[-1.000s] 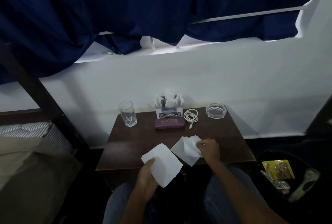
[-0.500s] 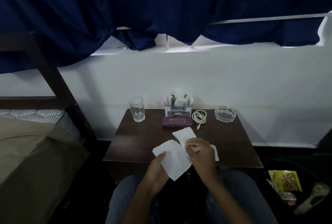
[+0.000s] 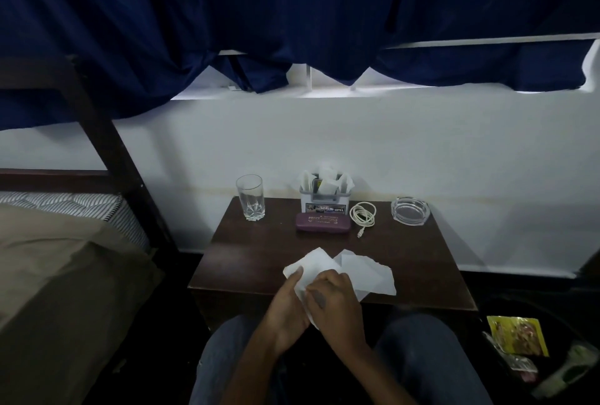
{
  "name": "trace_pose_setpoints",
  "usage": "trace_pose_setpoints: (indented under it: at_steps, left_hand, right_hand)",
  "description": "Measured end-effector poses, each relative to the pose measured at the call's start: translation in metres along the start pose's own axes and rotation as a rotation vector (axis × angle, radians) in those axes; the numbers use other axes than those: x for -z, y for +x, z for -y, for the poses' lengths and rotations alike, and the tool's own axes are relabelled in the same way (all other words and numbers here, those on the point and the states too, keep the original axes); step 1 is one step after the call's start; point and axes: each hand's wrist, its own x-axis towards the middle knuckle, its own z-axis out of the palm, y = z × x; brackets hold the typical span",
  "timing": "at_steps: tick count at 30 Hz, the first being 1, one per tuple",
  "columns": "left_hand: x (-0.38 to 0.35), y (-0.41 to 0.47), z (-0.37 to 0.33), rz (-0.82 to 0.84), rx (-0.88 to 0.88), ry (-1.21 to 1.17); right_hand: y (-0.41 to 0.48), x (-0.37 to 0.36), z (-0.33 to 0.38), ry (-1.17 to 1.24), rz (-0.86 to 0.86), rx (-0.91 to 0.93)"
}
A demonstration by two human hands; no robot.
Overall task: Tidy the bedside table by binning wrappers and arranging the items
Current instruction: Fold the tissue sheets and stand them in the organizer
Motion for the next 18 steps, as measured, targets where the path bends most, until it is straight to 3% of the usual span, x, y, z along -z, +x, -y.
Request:
trace_pose_setpoints:
  at_steps: [3,4,5,7,10,15,18]
  left_hand:
    - [-0.006,0.015,0.009,-0.18,-0.051,0.097]
    - [-0.007,0.018,0.008,-0.287,-0.084,0.102]
    - [-0.007,0.016,0.005,-0.285,-0.07,0.073]
    - [0.0,0.012,0.001,-0.206,0.0,-0.008]
    - [0.014,0.014,-0.001,-0.129,-0.032,-0.068]
    - [0.013,0.014,0.0,-0.108,-0.059,-0.117]
    - [0.009,0.013,-0.003,-0.151,-0.036,-0.109]
  right_hand:
    - [0.014,0.012,-0.011,0.21,0.023,-0.098]
    - [0.023,0.016,-0.023,0.26,-0.024,-0.159]
    - [0.032,0.021,-0.039,0.279,-0.071,-0.23]
    - [0.05,0.031,-0.08,0.157,-0.103,-0.373]
    - [0.063,0.037,-0.127,-0.108,0.135,-0.589]
    - [0.069,0.03,-0.137,-0.352,0.278,-0.643]
    - [0.073,0.026,-0.139,-0.344,0.303,-0.704]
